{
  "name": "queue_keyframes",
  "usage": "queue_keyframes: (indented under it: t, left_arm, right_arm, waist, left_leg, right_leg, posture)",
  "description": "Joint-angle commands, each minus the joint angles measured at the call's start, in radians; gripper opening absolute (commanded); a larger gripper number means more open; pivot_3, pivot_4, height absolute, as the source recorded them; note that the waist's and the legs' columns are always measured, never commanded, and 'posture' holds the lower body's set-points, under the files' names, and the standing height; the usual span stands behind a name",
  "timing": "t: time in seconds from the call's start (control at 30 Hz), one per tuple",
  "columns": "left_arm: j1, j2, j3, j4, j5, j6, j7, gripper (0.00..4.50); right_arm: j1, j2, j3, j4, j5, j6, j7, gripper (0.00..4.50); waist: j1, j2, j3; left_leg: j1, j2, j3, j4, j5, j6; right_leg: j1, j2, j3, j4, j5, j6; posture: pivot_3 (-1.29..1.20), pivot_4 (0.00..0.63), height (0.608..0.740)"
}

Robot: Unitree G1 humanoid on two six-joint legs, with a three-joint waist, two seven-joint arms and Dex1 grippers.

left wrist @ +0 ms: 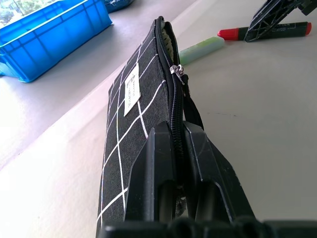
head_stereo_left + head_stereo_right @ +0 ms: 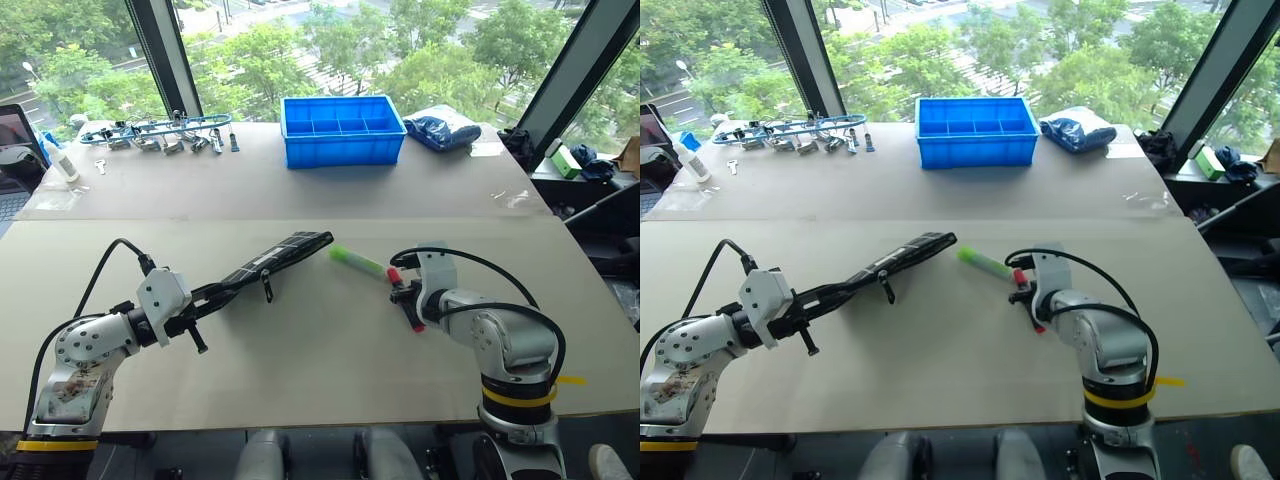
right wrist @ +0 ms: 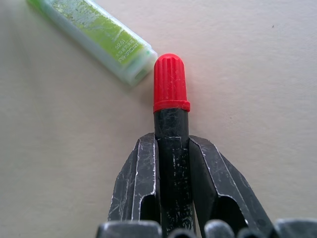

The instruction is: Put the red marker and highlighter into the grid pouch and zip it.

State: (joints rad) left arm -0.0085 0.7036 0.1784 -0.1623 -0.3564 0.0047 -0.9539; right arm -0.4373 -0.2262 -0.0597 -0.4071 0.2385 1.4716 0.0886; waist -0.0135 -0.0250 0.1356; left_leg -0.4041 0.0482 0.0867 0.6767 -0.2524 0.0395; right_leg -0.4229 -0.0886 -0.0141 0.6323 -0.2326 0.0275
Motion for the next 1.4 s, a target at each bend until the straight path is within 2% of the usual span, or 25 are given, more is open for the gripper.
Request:
queue_keyframes:
  t: [0.03,0.1,0.2,0.3,0.43,0.53,0.67,1.0,1.4]
  left_arm:
    - [-0.004,0.018,0.031,-0.052,-0.043,0.023,-0.009,0.0]
    - [-0.002,0.021,0.029,-0.057,-0.048,0.034,-0.014,0.0]
    - [-0.004,0.022,0.022,-0.06,-0.052,0.042,-0.017,0.0]
    - [-0.011,0.022,0.015,-0.057,-0.052,0.043,-0.019,0.0]
    - [-0.028,0.02,0.008,-0.047,-0.052,0.045,-0.023,0.0]
    - [-0.035,0.014,0.0,-0.043,-0.05,0.043,-0.026,0.0]
    - [-0.037,0.008,-0.007,-0.044,-0.048,0.041,-0.027,0.0]
    - [-0.039,0.005,-0.011,-0.047,-0.045,0.038,-0.032,0.0]
    - [-0.063,0.002,-0.03,-0.048,-0.045,0.045,-0.033,0.0]
  right_arm:
    - [-0.052,-0.046,-0.068,0.105,-0.018,-0.089,0.02,0.47]
    - [-0.093,-0.143,0.001,0.138,-0.051,-0.282,0.087,0.47]
    - [-0.136,-0.308,0.162,0.128,-0.099,-0.579,0.284,0.47]
    - [-0.143,-0.358,0.211,0.119,-0.093,-0.717,0.388,0.47]
    - [-0.112,-0.511,0.394,0.055,-0.265,-1.131,0.565,0.47]
    - [-0.136,-0.56,0.458,0.1,-0.373,-1.354,0.604,0.47]
    - [-0.194,-0.552,0.478,0.236,-0.49,-1.549,0.574,0.47]
    - [-0.289,-0.502,0.488,0.401,-0.64,-1.803,0.577,0.47]
    - [-0.347,-0.407,0.525,0.497,-0.802,-1.834,0.57,0.47]
  waist:
    - [0.0,0.0,0.0]
    - [0.002,0.001,0.001]
    - [0.0,0.007,0.005]
    - [-0.01,0.007,0.005]
    - [-0.005,0.007,0.005]
    - [-0.001,0.007,0.005]
    - [0.001,0.006,0.006]
    - [0.001,0.006,0.006]
    - [0.001,0.006,0.006]
  left_leg:
    - [0.0,0.0,0.0,0.0,0.0,0.0]
    - [-0.001,0.0,0.0,0.001,0.0,0.0]
    - [-0.003,-0.002,0.001,0.001,0.0,0.001]
    - [-0.003,-0.002,0.001,-0.001,-0.002,0.003]
    - [-0.004,0.001,0.001,-0.002,-0.002,0.003]
    - [-0.004,0.001,0.002,-0.001,-0.002,0.003]
    - [-0.003,0.0,0.003,0.0,-0.002,0.002]
    - [-0.003,0.0,0.009,0.0,-0.002,0.002]
    - [-0.003,0.0,0.009,0.001,-0.002,0.002]
  right_leg:
    - [0.0,0.0,0.0,0.0,0.0,0.0]
    - [0.0,-0.001,0.001,-0.001,0.001,0.001]
    - [-0.003,-0.002,0.002,-0.002,0.001,0.002]
    - [-0.003,0.0,0.002,-0.003,0.0,0.002]
    - [-0.004,0.005,0.002,-0.003,-0.001,0.0]
    - [-0.004,0.003,0.003,-0.004,0.0,0.001]
    - [-0.002,0.001,0.002,-0.004,0.001,0.002]
    - [-0.003,0.001,0.002,-0.003,0.0,0.001]
    - [-0.003,0.001,0.002,-0.003,0.0,0.001]
  posture:
    - [0.0,0.15,0.74]
    - [0.0,0.15,0.74]
    - [0.0,0.15,0.74]
    - [0.0,0.15,0.74]
    - [0.0,0.15,0.74]
    - [0.0,0.15,0.74]
    - [0.0,0.15,0.74]
    - [0.0,0.15,0.74]
    - [0.0,0.15,0.74]
